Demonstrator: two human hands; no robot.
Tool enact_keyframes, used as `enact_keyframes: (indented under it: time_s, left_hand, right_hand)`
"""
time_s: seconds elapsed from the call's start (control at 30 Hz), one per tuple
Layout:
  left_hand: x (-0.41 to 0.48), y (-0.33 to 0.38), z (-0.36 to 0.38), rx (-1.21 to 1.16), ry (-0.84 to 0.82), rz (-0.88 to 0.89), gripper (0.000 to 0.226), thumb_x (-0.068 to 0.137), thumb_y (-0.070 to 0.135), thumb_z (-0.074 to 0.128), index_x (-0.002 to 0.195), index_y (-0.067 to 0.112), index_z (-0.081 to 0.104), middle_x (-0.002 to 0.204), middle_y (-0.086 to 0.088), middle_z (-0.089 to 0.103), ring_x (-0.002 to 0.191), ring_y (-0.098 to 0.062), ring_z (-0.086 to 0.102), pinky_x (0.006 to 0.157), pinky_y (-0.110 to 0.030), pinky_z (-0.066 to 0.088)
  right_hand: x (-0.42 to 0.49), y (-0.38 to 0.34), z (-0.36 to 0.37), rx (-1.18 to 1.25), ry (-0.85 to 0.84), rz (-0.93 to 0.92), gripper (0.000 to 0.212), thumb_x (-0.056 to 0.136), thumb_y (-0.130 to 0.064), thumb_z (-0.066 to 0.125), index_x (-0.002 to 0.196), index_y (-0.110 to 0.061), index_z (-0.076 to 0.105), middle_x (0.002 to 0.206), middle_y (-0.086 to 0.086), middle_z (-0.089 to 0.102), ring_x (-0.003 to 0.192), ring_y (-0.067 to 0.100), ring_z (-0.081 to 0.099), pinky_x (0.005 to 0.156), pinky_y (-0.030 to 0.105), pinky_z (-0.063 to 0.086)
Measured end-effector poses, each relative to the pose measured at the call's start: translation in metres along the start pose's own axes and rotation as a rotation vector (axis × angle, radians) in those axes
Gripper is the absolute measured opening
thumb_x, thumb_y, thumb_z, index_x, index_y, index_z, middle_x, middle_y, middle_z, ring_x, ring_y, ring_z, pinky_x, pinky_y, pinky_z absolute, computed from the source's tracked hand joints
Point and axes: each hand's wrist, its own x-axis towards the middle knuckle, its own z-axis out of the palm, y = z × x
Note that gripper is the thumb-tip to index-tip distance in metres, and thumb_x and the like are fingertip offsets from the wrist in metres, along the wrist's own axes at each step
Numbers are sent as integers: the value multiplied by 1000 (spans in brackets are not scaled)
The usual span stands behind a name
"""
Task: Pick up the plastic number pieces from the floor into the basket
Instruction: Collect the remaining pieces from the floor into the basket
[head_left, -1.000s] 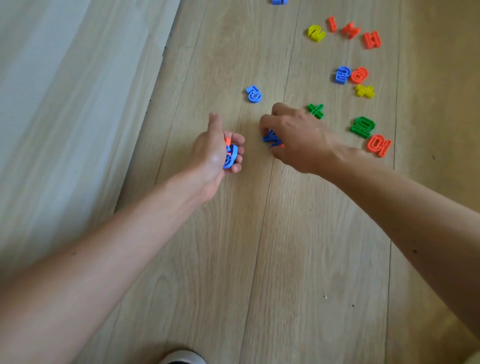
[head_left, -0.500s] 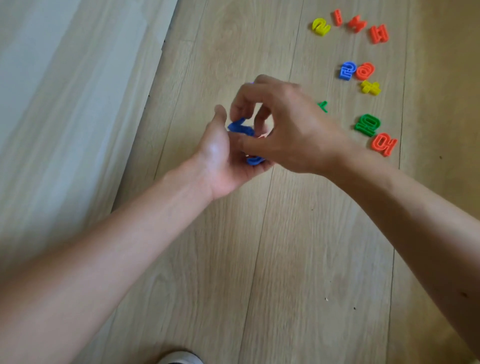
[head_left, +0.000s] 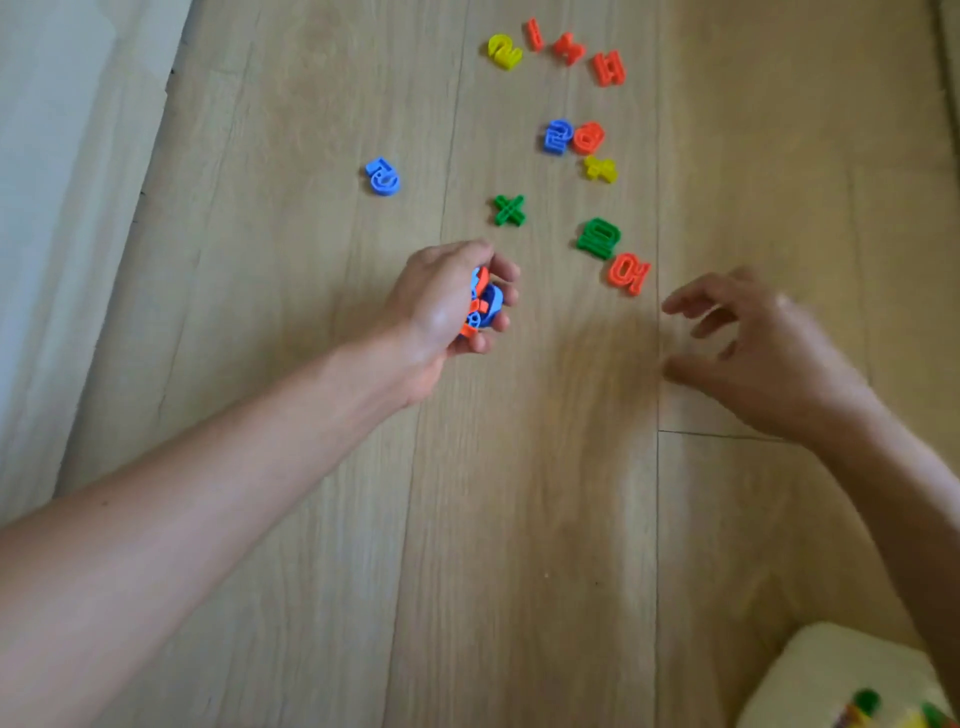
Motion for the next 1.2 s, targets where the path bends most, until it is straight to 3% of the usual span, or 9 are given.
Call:
enact_keyframes:
  time_s: [0.17, 0.23, 0.43, 0.57, 0.67, 0.77, 0.83, 1.0, 1.2]
  left_hand:
    - [1, -7, 31, 48, -48, 5, 32, 100, 25, 42, 77, 13, 61, 71, -6, 59, 48, -14, 53, 39, -16, 34]
    - [-1, -10, 39, 71, -70, 9, 33, 101, 29, 42, 78, 13, 61, 71, -5, 59, 50, -14, 55, 40, -16, 36]
    - [-10, -11, 56, 15, -119, -113, 46, 104, 41, 31, 82, 14, 61, 72, -6, 61, 50, -13, 58, 42, -21, 40]
    - [-14, -9, 57, -133, -203, -237, 50, 100, 55, 30, 86, 21, 64, 72, -1, 64, 70, -13, 62, 51, -23, 47]
    - [-13, -4, 51, -252, -246, -269, 45, 99, 50, 36, 75, 21, 60, 65, 3, 58, 65, -12, 57, 47, -20, 41]
    - [-8, -1, 43, -245, -207, -251, 39, 100, 41, 38, 76, 16, 56, 65, -3, 57, 54, -15, 54, 41, -19, 30]
    - [-5, 0, 38, -274, -186, -276, 40, 100, 38, 39, 74, 12, 55, 69, -8, 55, 51, -16, 51, 36, -16, 26]
    - [1, -2, 31, -352, -193, -329, 41, 101, 35, 38, 73, 9, 54, 69, -9, 53, 53, -14, 44, 34, -14, 22]
    - [3, -8, 34, -329, -180, -347, 40, 101, 34, 39, 73, 9, 54, 68, -9, 53, 52, -14, 44, 32, -14, 24]
  right_hand:
    - [-18, 19, 23, -81, -19, -8, 42, 75, -9, 80, 110, -24, 65, 104, -1, 56, 92, 23, 61, 76, 37, 52]
    - [-19, 21, 26, -82, 28, -18, 37, 78, -7, 77, 109, -23, 65, 100, -3, 56, 90, 20, 60, 72, 30, 49]
    - [-15, -27, 10, 436, 149, -149, 28, 76, -23, 79, 101, -26, 68, 85, -6, 64, 75, 11, 62, 65, 28, 50]
    - [-8, -63, 15, 385, 87, -283, 29, 74, -24, 81, 101, -23, 69, 82, -6, 64, 77, 9, 59, 67, 14, 38]
    - [0, -67, 18, 411, 53, -308, 28, 78, -26, 81, 103, -20, 71, 84, -6, 63, 74, 4, 54, 68, 9, 37]
    - [18, -56, 14, 538, 144, -252, 29, 83, -32, 77, 109, -20, 69, 88, -1, 58, 74, 6, 54, 66, 12, 37]
    - [37, -45, 14, 364, 211, -174, 39, 82, -33, 77, 116, -21, 65, 101, 1, 57, 80, 7, 56, 69, 13, 41]
    - [71, -30, 23, -86, 69, -84, 70, 80, -32, 78, 142, -19, 48, 132, 10, 42, 112, 27, 55, 92, 38, 50]
    - [85, -35, 33, -156, 139, -108, 40, 87, -22, 70, 126, -19, 61, 121, 9, 53, 105, 30, 57, 78, 34, 44]
